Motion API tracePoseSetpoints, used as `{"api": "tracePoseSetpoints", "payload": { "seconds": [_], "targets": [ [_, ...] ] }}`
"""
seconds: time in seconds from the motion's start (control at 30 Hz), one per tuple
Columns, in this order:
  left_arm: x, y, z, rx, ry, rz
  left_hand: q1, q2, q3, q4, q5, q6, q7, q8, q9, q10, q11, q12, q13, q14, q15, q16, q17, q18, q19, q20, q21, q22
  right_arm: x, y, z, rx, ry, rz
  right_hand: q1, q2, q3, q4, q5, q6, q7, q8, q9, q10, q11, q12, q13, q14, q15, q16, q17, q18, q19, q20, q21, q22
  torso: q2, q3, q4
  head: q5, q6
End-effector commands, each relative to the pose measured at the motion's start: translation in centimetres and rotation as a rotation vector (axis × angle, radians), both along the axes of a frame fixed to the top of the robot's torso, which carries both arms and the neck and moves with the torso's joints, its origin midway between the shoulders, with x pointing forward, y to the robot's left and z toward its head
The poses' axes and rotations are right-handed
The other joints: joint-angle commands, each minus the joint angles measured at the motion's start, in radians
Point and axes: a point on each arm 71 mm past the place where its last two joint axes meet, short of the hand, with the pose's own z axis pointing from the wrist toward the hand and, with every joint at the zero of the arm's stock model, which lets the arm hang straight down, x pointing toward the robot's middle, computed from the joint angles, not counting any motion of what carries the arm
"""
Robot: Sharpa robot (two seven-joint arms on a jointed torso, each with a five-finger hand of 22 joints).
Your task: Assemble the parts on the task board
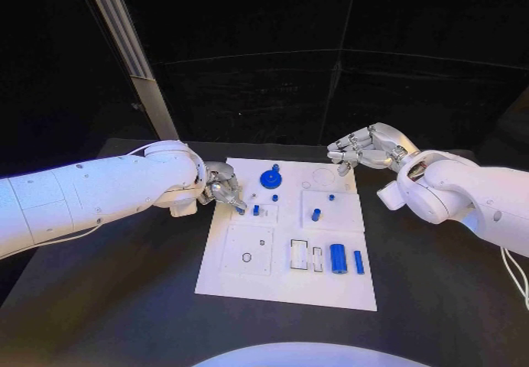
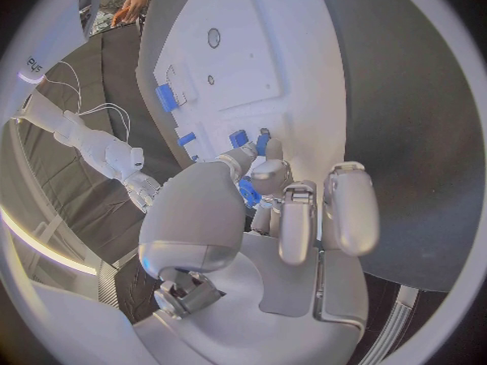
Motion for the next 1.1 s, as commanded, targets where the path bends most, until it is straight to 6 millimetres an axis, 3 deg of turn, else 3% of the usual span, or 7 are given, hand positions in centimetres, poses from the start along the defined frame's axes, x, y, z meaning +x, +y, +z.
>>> {"api": "tracePoseSetpoints", "payload": {
  "seconds": [0.03, 0.73, 1.1],
  "targets": [
    [-0.17, -0.09, -0.19, 0.028, 0.022, -0.021, 0.006, 0.005, 0.121, -0.116, 0.005, 0.0, -0.004, 0.003, 0.002, 0.002, 0.001, 0.001, -0.001, 0.104, -0.004, 0.003, 0.263, -0.001, 0.008, -0.008, 0.002, -0.001, 0.0, 0.09, 0.12, 0.017, 0.003, 0.009, 0.001, 0.012, -0.004, -0.003, 0.005, -0.007, 0.0, -0.006, -0.001, -0.007, 0.0, -0.003, -0.001, -0.005, 0.001, -0.003, -0.001, 0.011, -0.004, 0.004, -0.004, -0.001, 0.0, 0.0005, -0.0002, -0.002, -0.001],
    [-0.19, -0.27, -0.27, 0.031, 0.015, -0.012, 0.003, 0.003, 0.125, -0.116, 0.004, 0.0, -0.004, 0.003, 0.002, 0.002, 0.001, 0.0, -0.002, 0.104, -0.004, 0.003, 0.263, 0.0, 0.007, -0.008, -0.001, -0.004, -0.01, 0.21, 0.13, 0.019, 0.002, 0.012, 0.001, 0.012, -0.004, -0.003, 0.005, -0.007, 0.0, -0.006, -0.001, -0.007, 0.0, -0.003, -0.001, -0.005, 0.001, -0.003, -0.001, 0.011, -0.004, 0.004, -0.004, -0.001, 0.0, 0.0004, 0.0005, 0.0, 0.001],
    [-0.38, -0.46, -0.08, 0.013, -0.01, -0.002, 0.001, 0.002, 0.129, -0.116, 0.004, 0.001, -0.004, 0.004, 0.003, 0.004, 0.001, 0.002, 0.001, 0.104, -0.004, 0.003, 0.263, -0.001, 0.008, -0.007, 0.001, -0.001, 0.0, 0.21, 0.13, 0.019, 0.002, 0.012, 0.001, 0.012, -0.004, -0.003, 0.005, -0.007, 0.0, -0.006, -0.001, -0.007, 0.0, -0.003, -0.001, -0.005, 0.001, -0.003, -0.001, 0.011, -0.004, 0.004, -0.004, -0.001, 0.0, 0.0003, 0.0002, -0.002, -0.005]
  ]
}}
